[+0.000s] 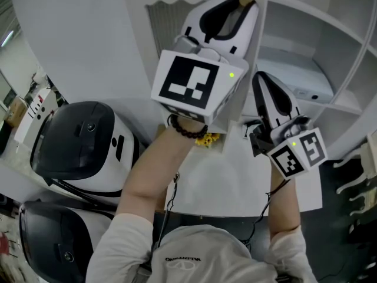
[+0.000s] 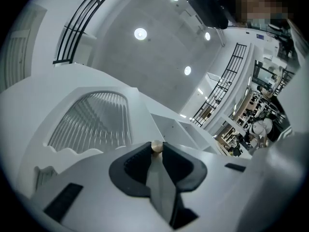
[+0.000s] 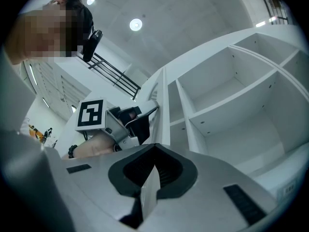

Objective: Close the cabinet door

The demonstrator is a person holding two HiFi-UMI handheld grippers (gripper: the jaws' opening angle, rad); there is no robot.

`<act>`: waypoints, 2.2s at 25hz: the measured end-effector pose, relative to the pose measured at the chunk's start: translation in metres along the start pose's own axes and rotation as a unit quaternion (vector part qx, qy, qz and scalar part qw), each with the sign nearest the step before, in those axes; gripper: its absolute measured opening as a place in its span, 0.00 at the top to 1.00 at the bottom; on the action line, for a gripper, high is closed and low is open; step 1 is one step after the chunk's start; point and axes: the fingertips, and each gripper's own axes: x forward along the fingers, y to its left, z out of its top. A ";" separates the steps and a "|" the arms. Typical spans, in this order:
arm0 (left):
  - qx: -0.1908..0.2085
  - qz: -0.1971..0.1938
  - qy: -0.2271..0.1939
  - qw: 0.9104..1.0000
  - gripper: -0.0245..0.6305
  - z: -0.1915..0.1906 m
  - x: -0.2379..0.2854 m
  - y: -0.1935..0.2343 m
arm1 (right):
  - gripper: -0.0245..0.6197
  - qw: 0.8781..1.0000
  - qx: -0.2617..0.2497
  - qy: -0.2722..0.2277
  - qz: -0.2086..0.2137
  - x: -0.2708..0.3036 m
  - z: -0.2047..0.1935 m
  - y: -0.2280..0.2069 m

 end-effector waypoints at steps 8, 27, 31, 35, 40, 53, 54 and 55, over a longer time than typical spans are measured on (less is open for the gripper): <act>-0.004 0.002 0.009 1.000 0.85 -0.011 0.013 0.001 | 0.95 1.000 0.007 0.004 -0.003 0.003 -0.007 -0.014; 0.031 0.018 0.028 0.999 0.84 -0.037 0.036 0.012 | 0.95 1.000 0.021 0.015 -0.011 0.008 -0.029 -0.033; 0.035 0.021 0.032 0.999 0.84 -0.040 0.039 0.014 | 0.95 1.000 0.023 0.015 -0.012 0.007 -0.029 -0.035; 0.036 0.025 0.036 0.998 0.84 -0.043 0.040 0.015 | 0.95 0.999 0.024 0.017 -0.013 0.004 -0.031 -0.034; 0.041 0.028 0.041 0.998 0.84 -0.045 0.044 0.016 | 0.95 0.999 0.026 0.022 -0.014 0.003 -0.034 -0.034; 0.050 0.037 0.047 0.997 0.84 -0.054 0.048 0.023 | 0.95 0.999 0.027 0.020 -0.015 -0.001 -0.032 -0.035; 0.051 0.038 0.048 0.997 0.84 -0.055 0.049 0.023 | 0.95 0.999 0.026 0.020 -0.015 -0.001 -0.032 -0.035; 0.051 0.039 0.050 0.997 0.84 -0.056 0.050 0.024 | 0.95 0.999 0.026 0.020 -0.015 -0.001 -0.032 -0.035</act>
